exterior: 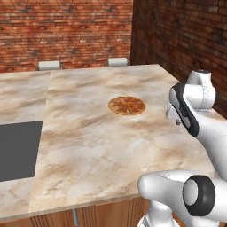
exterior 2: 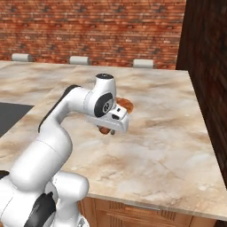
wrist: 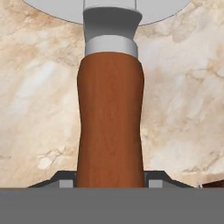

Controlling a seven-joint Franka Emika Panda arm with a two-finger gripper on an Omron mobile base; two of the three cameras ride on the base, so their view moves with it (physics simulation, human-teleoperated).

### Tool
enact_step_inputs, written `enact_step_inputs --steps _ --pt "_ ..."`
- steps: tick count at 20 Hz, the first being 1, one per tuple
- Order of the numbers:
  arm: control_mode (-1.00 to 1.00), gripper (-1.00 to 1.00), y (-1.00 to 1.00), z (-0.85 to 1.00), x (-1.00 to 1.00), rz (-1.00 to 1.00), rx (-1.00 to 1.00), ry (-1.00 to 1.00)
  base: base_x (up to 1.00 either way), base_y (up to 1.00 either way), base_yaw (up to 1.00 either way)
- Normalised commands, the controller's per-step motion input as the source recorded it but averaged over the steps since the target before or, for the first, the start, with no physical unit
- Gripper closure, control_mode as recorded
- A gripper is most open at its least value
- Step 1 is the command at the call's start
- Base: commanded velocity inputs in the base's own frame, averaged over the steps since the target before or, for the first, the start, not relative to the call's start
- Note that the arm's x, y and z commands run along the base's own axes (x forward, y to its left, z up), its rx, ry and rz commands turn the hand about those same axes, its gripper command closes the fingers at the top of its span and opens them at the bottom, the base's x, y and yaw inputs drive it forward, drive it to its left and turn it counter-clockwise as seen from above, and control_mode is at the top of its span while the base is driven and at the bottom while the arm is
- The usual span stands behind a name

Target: Take the pizza cutter from the drawer on the right and place it on the dining counter for cutting.

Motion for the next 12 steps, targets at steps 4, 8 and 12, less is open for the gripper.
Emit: enact_step_inputs --steps 4,8,12 --pt "-1.00 1.00 0.11 0.00 1.00 0.00 0.00 0.18 0.00 0.00 0.00" --pt "-1.00 1.00 0.00 0.00 1.00 0.00 0.01 0.19 0.00 0.00 0.00" --pt "-1.00 1.00 0.00 -0.08 1.00 0.00 0.02 0.20 0.00 0.00 0.00"
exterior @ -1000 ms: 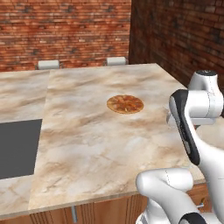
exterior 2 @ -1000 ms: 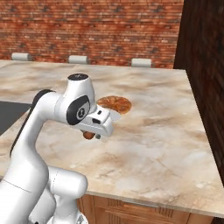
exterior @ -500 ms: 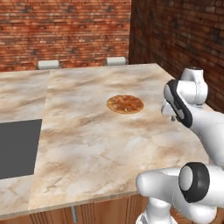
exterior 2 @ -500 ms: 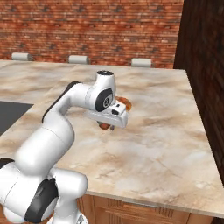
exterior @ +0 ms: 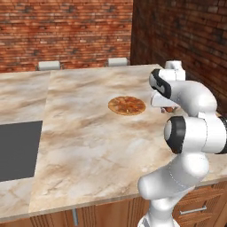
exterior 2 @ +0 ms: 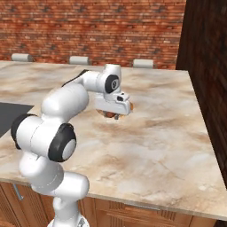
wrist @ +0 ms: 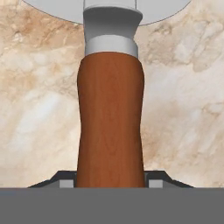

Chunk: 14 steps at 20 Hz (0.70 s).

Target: Take the pizza cutter from the drawer on the right and place it on the dining counter for cutting.

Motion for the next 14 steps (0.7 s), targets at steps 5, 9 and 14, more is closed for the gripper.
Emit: enact_step_inputs --steps 5,9,14 --pt "-1.00 1.00 0.00 -0.22 1.00 0.00 0.05 0.12 0.00 0.00 0.00" --pt "-1.00 1.00 -0.06 -0.48 1.00 0.00 0.07 0.01 0.00 0.00 0.00" --pt "-1.00 1.00 0.00 -0.97 0.96 0.00 0.00 -0.02 0.00 0.00 0.00"
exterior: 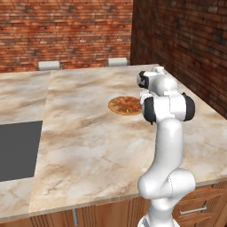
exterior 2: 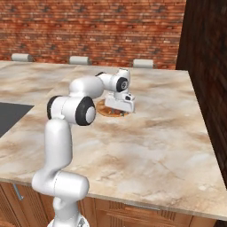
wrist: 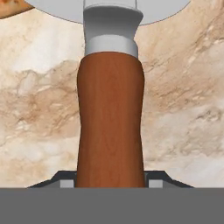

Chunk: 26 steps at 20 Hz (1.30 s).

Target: Take the pizza cutter from the drawer on the right and place it on the dining counter for cutting.

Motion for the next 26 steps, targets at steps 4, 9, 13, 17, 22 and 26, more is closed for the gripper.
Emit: enact_step_inputs --steps 4,9,13,17,22,26 --pt "-1.00 1.00 0.05 -0.60 0.74 0.00 -0.04 -0.12 0.00 0.00 0.00" --pt "-1.00 1.00 0.17 -0.35 0.43 0.00 -0.13 -0.16 0.00 0.00 0.00" --pt "-1.00 1.00 0.23 -0.56 0.29 0.00 -0.07 -0.11 0.00 0.00 0.00" --pt "-1.00 1.00 0.06 -0.67 0.14 0.00 0.00 -0.03 0.00 0.00 0.00" --pt "-1.00 1.00 -0.02 -0.21 0.01 0.00 0.00 -0.06 0.00 0.00 0.00" --pt "-1.00 1.00 -0.02 0.00 0.00 -0.01 0.00 -0.06 0.00 0.00 0.00"
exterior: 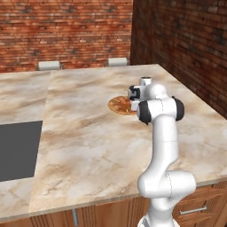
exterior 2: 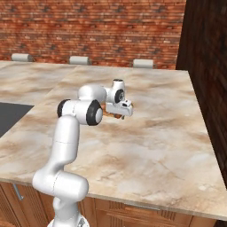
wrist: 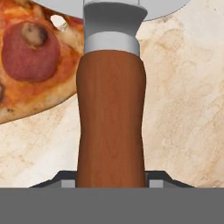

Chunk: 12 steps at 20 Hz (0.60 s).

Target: Take the pizza cutter from the drawer on the right and place it on the dining counter for cutting.

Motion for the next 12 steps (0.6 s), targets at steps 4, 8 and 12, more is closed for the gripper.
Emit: enact_step_inputs --steps 4,8,12 --pt "-1.00 1.00 -0.01 0.00 0.00 -0.01 -0.02 -0.08 0.00 0.00 0.00" --pt "-1.00 1.00 0.00 0.00 -0.01 -0.01 -0.04 -0.10 0.00 0.00 0.00" --pt "-1.00 1.00 0.00 0.00 -0.10 -0.03 -0.05 -0.11 0.00 0.00 0.00"
